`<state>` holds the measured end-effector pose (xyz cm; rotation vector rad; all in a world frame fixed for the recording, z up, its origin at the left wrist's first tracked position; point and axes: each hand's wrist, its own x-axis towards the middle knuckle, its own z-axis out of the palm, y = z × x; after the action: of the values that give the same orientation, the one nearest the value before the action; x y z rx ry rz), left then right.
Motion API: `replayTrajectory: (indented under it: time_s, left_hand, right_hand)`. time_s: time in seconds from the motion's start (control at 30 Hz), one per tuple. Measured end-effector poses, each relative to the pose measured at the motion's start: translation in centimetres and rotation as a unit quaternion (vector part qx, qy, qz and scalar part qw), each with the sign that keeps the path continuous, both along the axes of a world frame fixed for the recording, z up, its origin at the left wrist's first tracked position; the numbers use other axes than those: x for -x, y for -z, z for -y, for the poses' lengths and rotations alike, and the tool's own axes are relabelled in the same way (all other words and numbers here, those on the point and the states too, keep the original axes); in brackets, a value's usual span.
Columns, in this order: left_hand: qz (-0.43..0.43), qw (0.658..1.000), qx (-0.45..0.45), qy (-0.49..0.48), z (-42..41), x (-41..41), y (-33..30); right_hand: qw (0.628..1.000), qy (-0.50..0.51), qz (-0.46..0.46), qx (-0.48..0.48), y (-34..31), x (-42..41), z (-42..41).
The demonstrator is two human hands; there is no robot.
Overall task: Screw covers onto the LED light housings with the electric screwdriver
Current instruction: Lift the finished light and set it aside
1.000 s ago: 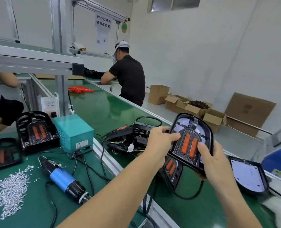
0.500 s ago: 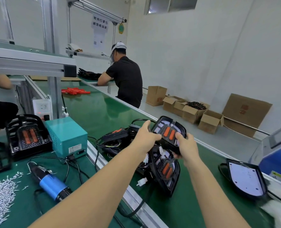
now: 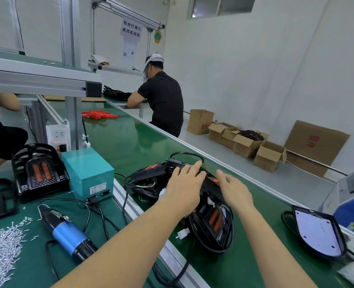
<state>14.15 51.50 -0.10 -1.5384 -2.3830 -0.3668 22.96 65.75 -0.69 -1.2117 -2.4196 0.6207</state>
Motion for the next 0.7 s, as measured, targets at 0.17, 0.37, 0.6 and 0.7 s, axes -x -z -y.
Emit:
replayTrajectory:
  time_s: [0.17,0.37,0.6,0.7]
  left_hand:
    - [0.053,0.997,-0.044,-0.024,1.0,0.3,0.3]
    - [0.112,0.991,-0.073,0.001,2.6,0.6,0.1]
    - [0.128,0.990,-0.054,0.002,4.6,1.0,0.3]
    - [0.138,0.990,-0.025,0.010,5.0,0.9,0.1]
  right_hand:
    - [0.992,-0.074,0.086,-0.062,0.4,0.5,0.9]
    - [0.991,-0.067,0.109,-0.032,0.9,-0.3,-0.5]
    - [0.984,-0.036,0.157,-0.082,1.0,0.4,0.4]
    - [0.982,-0.034,0.168,-0.076,0.5,0.6,0.5]
